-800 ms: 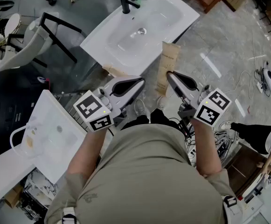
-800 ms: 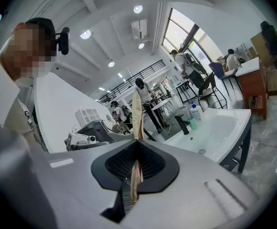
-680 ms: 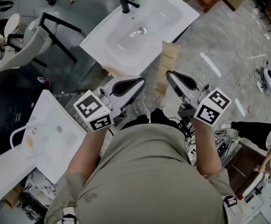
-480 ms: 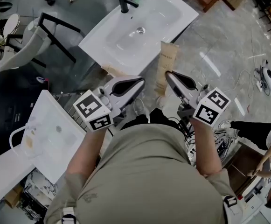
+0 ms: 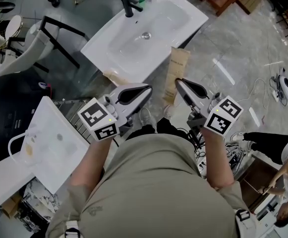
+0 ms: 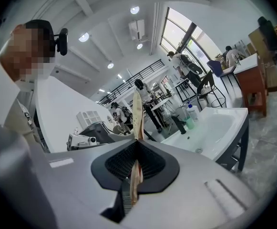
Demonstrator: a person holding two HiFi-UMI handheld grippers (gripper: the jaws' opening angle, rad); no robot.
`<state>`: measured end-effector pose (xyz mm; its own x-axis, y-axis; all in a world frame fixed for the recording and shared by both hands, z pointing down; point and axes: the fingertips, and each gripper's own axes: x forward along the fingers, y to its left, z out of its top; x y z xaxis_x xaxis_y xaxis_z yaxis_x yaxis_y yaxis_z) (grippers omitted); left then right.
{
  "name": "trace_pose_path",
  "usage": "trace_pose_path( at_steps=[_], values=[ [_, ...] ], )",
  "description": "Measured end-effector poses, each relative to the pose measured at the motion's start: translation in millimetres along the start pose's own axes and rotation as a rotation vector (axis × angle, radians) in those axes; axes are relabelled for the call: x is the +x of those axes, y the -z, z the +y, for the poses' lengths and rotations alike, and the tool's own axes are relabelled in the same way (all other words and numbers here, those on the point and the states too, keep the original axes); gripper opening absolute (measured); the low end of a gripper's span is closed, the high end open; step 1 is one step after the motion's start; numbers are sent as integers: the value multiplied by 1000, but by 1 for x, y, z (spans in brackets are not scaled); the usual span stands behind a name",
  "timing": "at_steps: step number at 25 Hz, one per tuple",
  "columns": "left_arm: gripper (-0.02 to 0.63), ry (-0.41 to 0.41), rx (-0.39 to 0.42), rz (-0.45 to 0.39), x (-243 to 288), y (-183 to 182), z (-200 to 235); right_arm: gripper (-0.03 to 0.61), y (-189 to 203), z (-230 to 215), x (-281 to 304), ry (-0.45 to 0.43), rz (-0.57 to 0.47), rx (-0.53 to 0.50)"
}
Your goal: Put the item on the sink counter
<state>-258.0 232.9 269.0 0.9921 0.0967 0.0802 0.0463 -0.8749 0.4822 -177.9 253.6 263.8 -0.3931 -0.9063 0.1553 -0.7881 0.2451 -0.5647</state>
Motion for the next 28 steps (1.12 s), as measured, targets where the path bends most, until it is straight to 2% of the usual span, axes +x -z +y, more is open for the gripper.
trace_pose_path(
  at_steps=[28],
  values=[
    [6,-134,26,34,128,14,-13,14,-39,-112,-77,-76,3,42]
  ],
)
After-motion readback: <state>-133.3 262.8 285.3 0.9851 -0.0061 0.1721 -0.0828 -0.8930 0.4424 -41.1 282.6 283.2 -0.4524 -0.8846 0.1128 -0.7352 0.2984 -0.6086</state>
